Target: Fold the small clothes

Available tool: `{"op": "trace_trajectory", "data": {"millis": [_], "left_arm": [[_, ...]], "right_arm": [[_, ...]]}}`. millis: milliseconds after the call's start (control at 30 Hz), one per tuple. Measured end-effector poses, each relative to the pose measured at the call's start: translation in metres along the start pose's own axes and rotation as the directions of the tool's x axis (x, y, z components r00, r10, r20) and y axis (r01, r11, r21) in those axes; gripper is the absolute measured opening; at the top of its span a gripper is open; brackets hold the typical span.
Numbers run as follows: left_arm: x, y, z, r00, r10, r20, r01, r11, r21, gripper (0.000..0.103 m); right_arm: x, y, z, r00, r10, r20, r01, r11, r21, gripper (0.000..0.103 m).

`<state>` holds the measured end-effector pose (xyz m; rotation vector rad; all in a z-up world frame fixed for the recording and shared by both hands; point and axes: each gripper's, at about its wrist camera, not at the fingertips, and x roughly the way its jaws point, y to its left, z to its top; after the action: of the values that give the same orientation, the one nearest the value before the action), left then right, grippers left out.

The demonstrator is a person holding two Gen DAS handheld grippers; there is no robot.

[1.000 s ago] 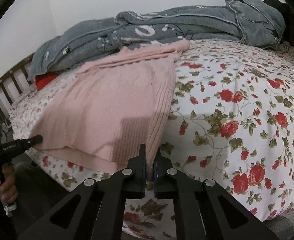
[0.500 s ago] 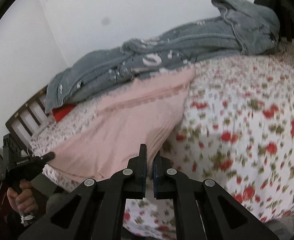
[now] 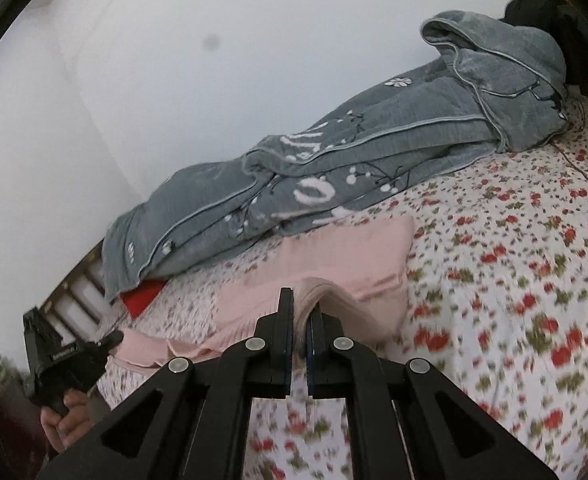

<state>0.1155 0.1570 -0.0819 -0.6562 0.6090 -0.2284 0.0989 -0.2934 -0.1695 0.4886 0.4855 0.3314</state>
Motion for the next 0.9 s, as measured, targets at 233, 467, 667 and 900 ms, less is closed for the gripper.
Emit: {"op": "trace_trajectory", "data": {"millis": [233, 467, 667, 900], "left_arm": [[0.053, -0.003, 0.044, 0.998, 0.061, 0.024, -0.061, 0.998, 0.001, 0.006], [0.12, 0.01, 0.071, 0.992, 0.128, 0.014, -0.128, 0.992, 0.009, 0.006], [0.19, 0.029, 0.093, 0.983, 0.182, -0.036, -0.183, 0.983, -0.009, 0.006], [0.25, 0.045, 0.109, 0.973, 0.213, -0.091, -0.212, 0.977, 0.011, 0.011]], "right_arm": [[0.056, -0.005, 0.043, 1.0, -0.019, -0.002, 0.019, 0.999, 0.033, 0.005], [0.126, -0.009, 0.072, 0.998, -0.052, -0.041, 0.052, 0.999, -0.005, 0.005], [0.198, -0.029, 0.087, 0.989, -0.096, -0.111, 0.092, 0.995, -0.041, 0.005], [0.273, -0.07, 0.09, 0.972, -0.143, -0.187, 0.138, 0.99, -0.037, 0.011]]}}
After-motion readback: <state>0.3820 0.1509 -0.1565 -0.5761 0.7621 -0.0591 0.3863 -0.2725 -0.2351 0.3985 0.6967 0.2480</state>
